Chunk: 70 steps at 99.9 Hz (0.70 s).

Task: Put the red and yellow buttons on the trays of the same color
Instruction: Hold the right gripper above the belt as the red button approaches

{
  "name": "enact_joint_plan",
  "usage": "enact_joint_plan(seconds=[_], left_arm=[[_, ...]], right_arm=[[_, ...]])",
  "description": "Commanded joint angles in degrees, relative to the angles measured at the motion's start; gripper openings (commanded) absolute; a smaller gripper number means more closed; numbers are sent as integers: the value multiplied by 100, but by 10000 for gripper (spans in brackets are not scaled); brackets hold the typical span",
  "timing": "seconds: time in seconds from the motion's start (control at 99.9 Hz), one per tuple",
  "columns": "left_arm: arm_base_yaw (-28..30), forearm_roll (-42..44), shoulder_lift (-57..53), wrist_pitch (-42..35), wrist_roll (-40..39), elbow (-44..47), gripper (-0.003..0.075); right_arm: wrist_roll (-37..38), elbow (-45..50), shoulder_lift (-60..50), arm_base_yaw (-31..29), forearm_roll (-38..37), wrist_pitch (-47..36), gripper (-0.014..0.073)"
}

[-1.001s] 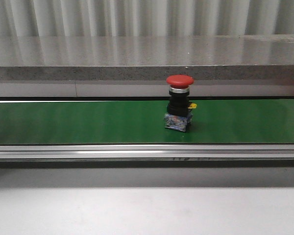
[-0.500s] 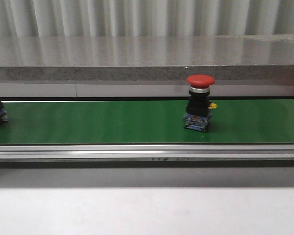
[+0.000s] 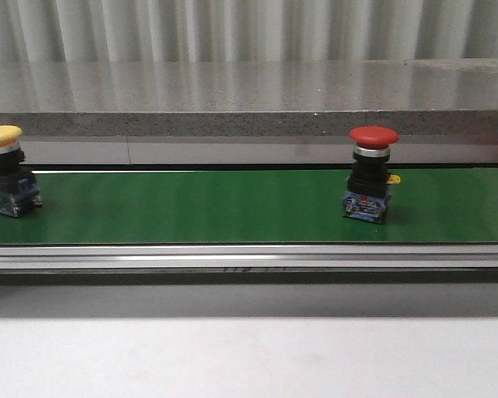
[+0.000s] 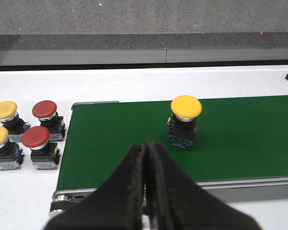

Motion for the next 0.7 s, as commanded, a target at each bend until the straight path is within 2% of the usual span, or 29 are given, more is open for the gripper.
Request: enact_joint_plan(seconds=[0.0, 0.48, 0.6, 0.69], left_arm=[[-40, 72, 13, -418, -3, -164, -20], [-40, 72, 13, -418, -3, -150, -20], [-40, 72, 13, -418, -3, -150, -20], [-40, 72, 13, -418, -3, -150, -20]], right_arm=[[-63, -149, -37, 9, 55, -264, -67], [-63, -149, -37, 9, 55, -164, -50], [-63, -149, -37, 9, 55, -3, 80], [-63, -149, -37, 9, 55, 110, 277]])
